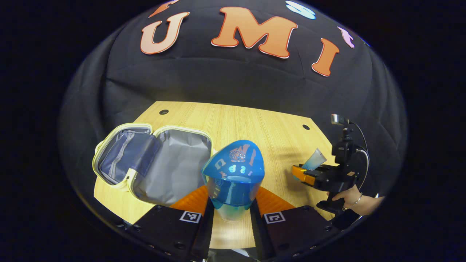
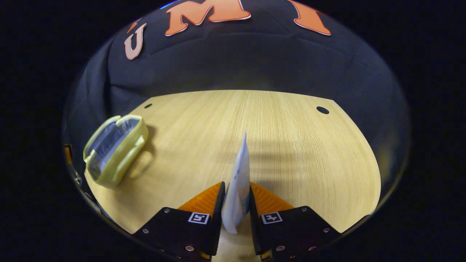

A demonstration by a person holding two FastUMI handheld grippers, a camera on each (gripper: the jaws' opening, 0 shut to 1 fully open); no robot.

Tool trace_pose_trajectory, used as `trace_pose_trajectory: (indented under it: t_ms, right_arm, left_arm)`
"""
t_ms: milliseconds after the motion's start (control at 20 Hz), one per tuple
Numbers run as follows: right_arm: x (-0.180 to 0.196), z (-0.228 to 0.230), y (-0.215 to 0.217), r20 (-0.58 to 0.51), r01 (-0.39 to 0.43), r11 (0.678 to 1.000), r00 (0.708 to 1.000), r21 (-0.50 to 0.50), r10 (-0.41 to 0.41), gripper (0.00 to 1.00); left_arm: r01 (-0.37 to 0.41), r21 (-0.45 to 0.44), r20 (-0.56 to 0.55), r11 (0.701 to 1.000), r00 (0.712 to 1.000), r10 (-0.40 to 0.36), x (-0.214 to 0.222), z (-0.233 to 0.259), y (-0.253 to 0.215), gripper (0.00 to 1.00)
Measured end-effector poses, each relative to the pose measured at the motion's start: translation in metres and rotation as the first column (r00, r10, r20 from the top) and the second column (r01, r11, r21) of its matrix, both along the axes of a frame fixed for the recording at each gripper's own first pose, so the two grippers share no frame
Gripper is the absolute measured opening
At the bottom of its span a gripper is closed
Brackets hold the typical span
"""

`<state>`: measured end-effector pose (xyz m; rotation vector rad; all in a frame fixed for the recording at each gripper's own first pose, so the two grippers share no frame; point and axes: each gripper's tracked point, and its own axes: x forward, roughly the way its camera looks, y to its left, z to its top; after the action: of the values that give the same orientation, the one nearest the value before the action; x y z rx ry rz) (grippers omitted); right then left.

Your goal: First open the suitcase, pack the skin care products into it, and then close the suitcase.

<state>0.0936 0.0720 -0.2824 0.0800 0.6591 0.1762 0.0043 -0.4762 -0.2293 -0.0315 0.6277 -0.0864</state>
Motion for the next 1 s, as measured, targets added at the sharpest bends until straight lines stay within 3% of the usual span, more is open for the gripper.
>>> trace_pose_trajectory:
  t_ms: [200, 350, 500, 750, 1000]
  right_arm:
    - [-0.022, 0.037, 0.018, -0.021, 0.035, 0.995, 0.999, 0.090, -0.033, 0.37]
    - [-0.034, 0.057, 0.034, -0.020, 0.119, 0.984, 0.993, 0.133, -0.117, 0.37]
    - [-0.048, 0.067, 0.063, -0.049, 0.176, 0.967, 0.984, 0.185, -0.170, 0.37]
    - [-0.077, 0.075, 0.106, -0.067, 0.260, 0.943, 0.966, 0.210, -0.251, 0.37]
    - [-0.097, 0.063, 0.112, -0.109, 0.344, 0.923, 0.938, 0.171, -0.329, 0.37]
  left_arm:
    - [0.042, -0.035, -0.163, 0.998, 0.985, -0.048, -0.012, 0.019, 0.044, 0.48]
    - [0.165, 0.034, -0.250, 0.986, 0.956, -0.151, -0.010, 0.022, 0.080, 0.48]
    - [0.278, 0.066, -0.340, 0.958, 0.909, -0.240, -0.004, 0.012, 0.114, 0.48]
    - [0.388, 0.083, -0.508, 0.918, 0.809, -0.296, 0.017, -0.012, 0.155, 0.48]
    - [0.429, 0.045, -0.612, 0.902, 0.726, -0.314, 0.044, -0.035, 0.146, 0.48]
